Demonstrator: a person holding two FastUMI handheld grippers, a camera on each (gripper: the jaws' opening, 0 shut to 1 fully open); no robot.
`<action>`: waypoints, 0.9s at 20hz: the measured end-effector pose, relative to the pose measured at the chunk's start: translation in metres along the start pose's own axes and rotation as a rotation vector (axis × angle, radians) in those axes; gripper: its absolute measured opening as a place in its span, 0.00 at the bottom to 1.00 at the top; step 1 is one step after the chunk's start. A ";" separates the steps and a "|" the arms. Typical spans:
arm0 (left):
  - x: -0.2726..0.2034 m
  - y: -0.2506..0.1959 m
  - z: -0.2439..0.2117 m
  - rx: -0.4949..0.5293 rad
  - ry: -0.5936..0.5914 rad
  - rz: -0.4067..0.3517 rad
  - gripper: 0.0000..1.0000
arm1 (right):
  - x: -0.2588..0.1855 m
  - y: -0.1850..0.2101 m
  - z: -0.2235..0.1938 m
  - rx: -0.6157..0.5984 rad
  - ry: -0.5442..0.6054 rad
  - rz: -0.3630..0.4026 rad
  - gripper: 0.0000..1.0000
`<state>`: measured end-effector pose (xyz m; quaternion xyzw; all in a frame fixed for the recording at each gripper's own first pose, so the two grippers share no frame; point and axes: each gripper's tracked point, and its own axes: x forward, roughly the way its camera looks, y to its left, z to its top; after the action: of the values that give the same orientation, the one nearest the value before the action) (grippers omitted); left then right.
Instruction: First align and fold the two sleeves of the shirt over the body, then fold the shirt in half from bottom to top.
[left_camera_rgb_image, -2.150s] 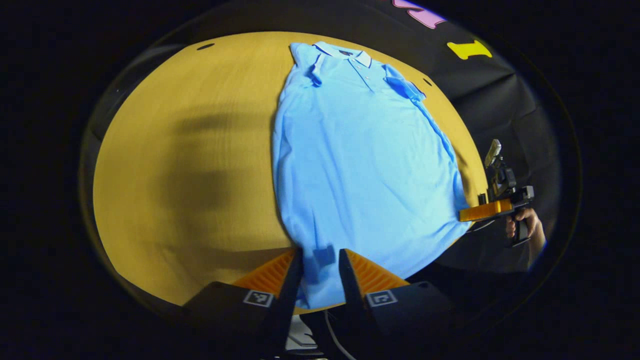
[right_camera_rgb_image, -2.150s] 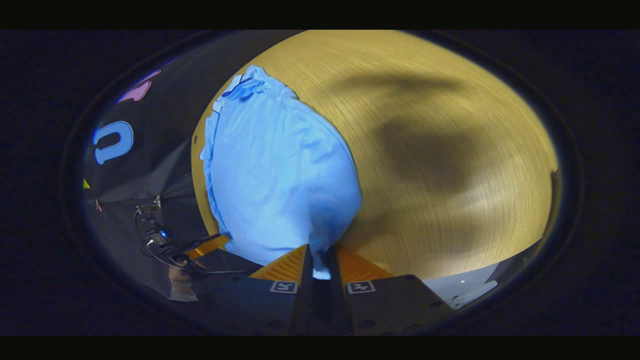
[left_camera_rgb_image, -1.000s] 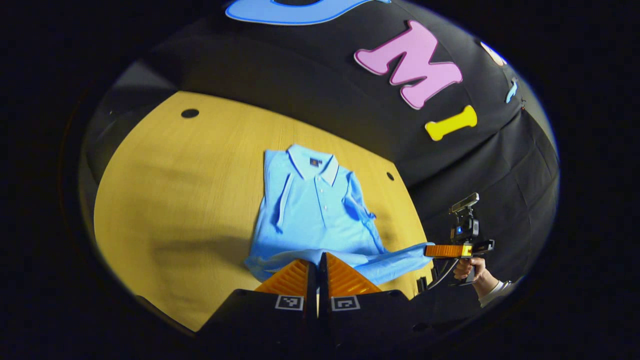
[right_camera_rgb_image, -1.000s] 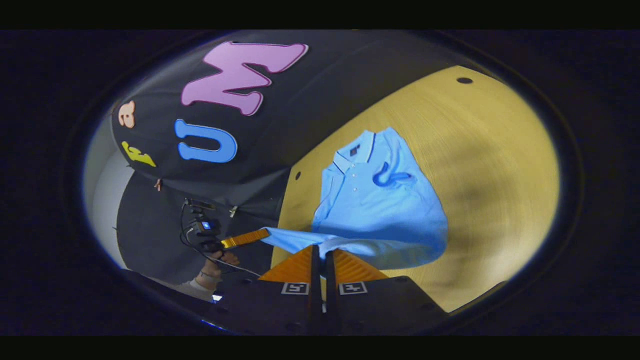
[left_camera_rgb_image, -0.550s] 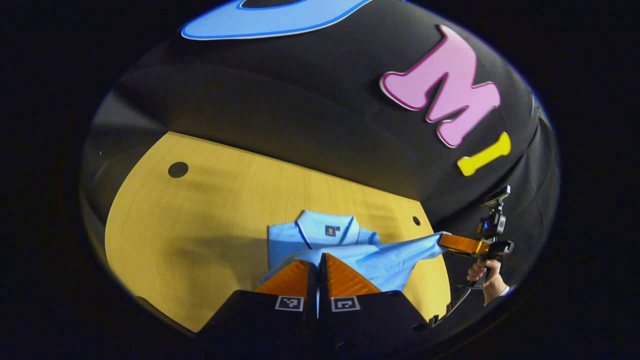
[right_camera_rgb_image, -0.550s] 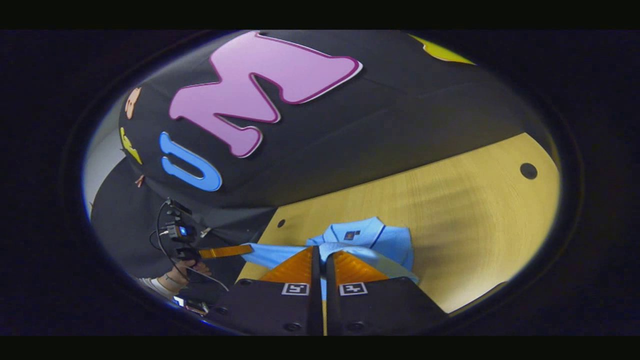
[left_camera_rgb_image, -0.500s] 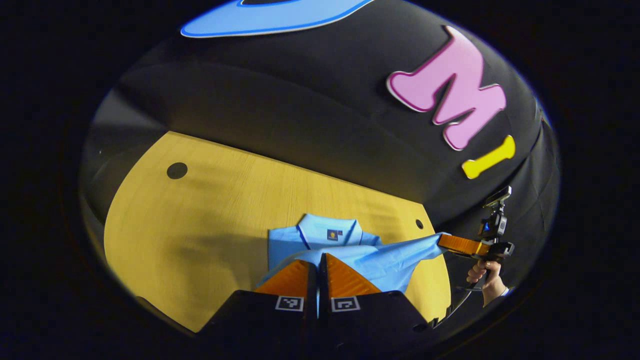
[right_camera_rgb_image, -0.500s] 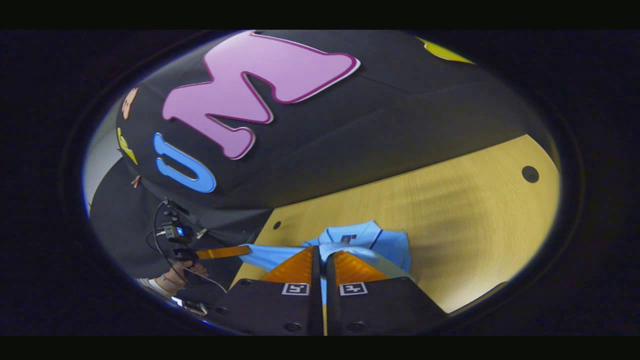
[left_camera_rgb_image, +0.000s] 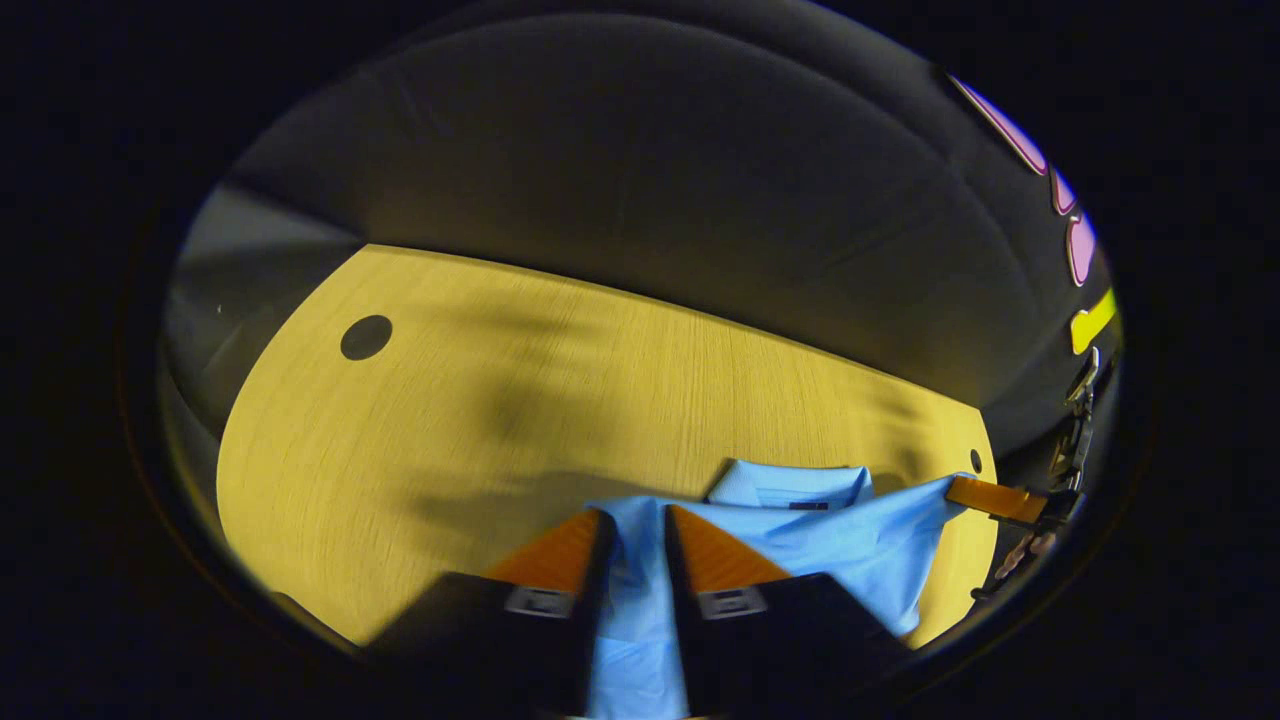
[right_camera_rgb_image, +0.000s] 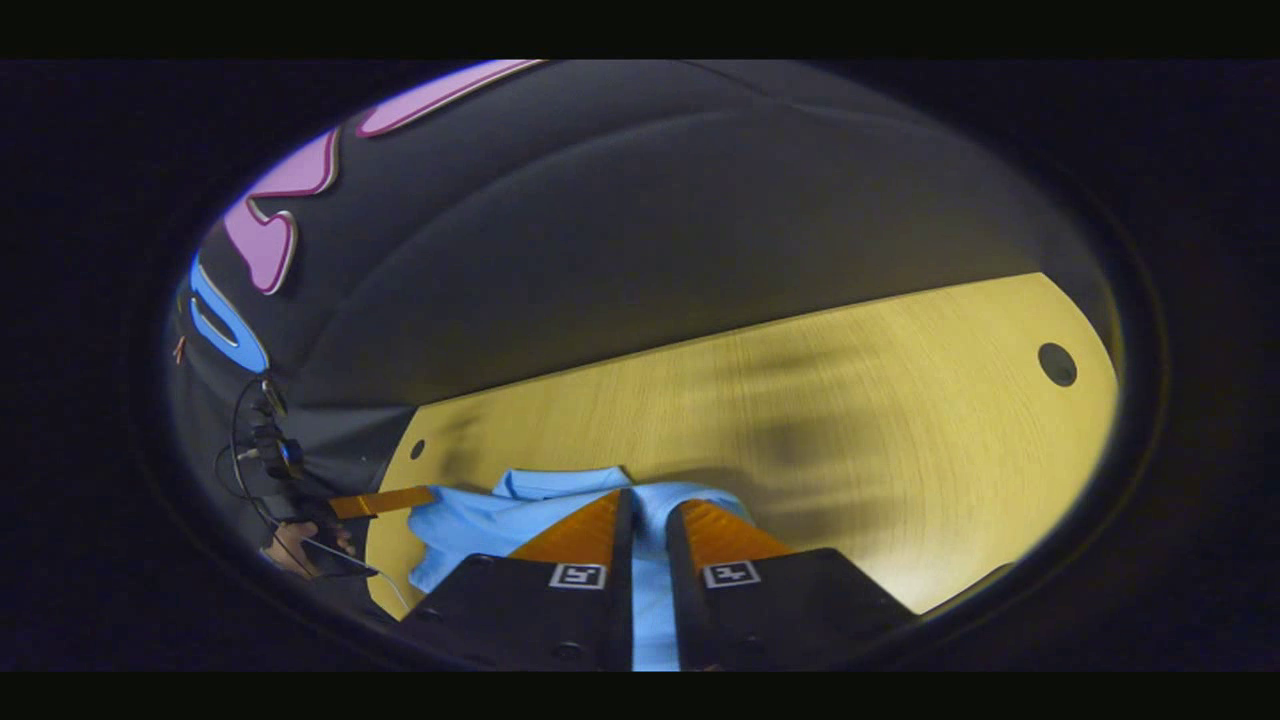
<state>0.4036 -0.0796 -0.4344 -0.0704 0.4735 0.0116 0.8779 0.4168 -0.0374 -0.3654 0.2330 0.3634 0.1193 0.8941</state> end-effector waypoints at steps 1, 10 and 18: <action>-0.008 0.001 0.005 0.017 -0.026 0.007 0.67 | -0.005 0.002 -0.001 -0.017 -0.002 -0.005 0.32; -0.134 -0.036 0.037 0.163 -0.232 -0.082 0.97 | -0.077 0.017 0.009 -0.196 -0.072 -0.111 0.98; -0.311 -0.073 -0.026 0.324 -0.465 -0.156 0.96 | -0.248 0.095 0.007 -0.361 -0.384 -0.218 0.98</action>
<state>0.2170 -0.1409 -0.1809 0.0393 0.2483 -0.1159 0.9609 0.2423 -0.0528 -0.1654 0.0481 0.1832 0.0388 0.9811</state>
